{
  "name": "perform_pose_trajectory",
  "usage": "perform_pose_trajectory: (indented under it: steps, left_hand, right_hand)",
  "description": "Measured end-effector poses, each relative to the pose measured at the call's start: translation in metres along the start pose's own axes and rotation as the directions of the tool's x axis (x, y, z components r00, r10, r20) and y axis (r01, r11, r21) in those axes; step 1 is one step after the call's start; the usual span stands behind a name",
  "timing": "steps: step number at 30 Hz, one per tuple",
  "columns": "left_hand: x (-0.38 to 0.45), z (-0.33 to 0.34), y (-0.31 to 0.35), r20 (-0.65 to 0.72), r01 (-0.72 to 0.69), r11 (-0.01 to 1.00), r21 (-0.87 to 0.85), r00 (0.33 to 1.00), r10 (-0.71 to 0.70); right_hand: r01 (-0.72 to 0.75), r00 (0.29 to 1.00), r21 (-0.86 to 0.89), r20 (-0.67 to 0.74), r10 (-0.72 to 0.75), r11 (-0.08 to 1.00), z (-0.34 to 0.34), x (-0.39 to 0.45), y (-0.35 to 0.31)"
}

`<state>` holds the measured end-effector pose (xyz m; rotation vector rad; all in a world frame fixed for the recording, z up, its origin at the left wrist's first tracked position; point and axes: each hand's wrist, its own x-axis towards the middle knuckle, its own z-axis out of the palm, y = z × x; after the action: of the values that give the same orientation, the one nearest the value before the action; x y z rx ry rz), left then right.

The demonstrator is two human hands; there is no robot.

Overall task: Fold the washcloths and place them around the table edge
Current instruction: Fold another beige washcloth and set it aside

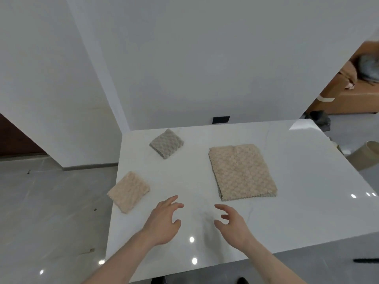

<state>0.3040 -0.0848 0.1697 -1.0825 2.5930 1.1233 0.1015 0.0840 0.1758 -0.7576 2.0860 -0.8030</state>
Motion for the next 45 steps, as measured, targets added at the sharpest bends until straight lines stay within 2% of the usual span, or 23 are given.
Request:
perform_pose_trajectory:
  steps: [7,11,16,20,24,29,31,32,35,37,38,41,45]
  left_hand:
    - [0.026,0.069,0.08,-0.087,0.141,0.989,-0.046,0.986,-0.144]
    - [0.039,0.115,0.138,-0.088,0.221,0.971,-0.092,0.969,-0.229]
    - [0.056,0.148,0.195,-0.055,0.21,0.977,-0.042,0.976,-0.212]
    - [0.079,0.152,0.211,-0.034,0.194,0.981,-0.015,0.98,-0.194]
    - [0.117,0.157,0.203,-0.068,0.186,0.982,0.037,0.981,-0.183]
    - [0.175,0.188,0.156,-0.064,0.103,0.963,0.248,0.994,-0.089]
    - [0.19,0.214,0.13,-0.156,0.062,0.968,0.241,0.987,-0.024]
    - [0.194,0.228,0.119,-0.23,0.031,0.973,0.229,0.973,0.023]
    - [0.206,0.262,0.095,-0.386,-0.044,0.961,0.274,0.91,0.152]
    - [0.211,0.271,0.087,-0.44,-0.075,0.948,0.308,0.872,0.212]
    - [0.213,0.274,0.084,-0.462,-0.087,0.944,0.317,0.855,0.234]
    - [0.211,0.278,0.081,-0.515,-0.091,0.937,0.337,0.815,0.265]
    - [0.201,0.276,0.089,-0.514,-0.043,0.943,0.33,0.83,0.218]
  right_hand:
    - [0.084,0.993,-0.003,0.081,-0.083,0.996,-0.099,0.029,0.074]
    - [0.088,0.991,-0.049,0.108,-0.083,0.995,-0.162,0.044,0.12]
    - [0.108,0.986,-0.104,0.139,-0.094,0.989,-0.211,0.061,0.15]
    - [0.131,0.984,-0.136,0.135,-0.113,0.982,-0.227,0.08,0.156]
    - [0.184,0.98,-0.204,0.118,-0.162,0.962,-0.229,0.113,0.165]
    - [0.313,0.949,-0.321,0.076,-0.306,0.894,-0.209,0.178,0.195]
    - [0.353,0.928,-0.35,0.016,-0.372,0.868,-0.192,0.202,0.219]
    - [0.384,0.902,-0.373,-0.046,-0.43,0.845,-0.181,0.212,0.233]
    - [0.463,0.751,-0.421,-0.282,-0.597,0.78,-0.151,0.227,0.259]
    - [0.499,0.667,-0.44,-0.355,-0.655,0.747,-0.142,0.233,0.263]
    - [0.513,0.652,-0.43,-0.367,-0.663,0.743,-0.141,0.234,0.264]
    - [0.523,0.646,-0.431,-0.363,-0.672,0.736,-0.142,0.235,0.267]
    - [0.512,0.67,-0.463,-0.311,-0.674,0.723,-0.141,0.232,0.271]
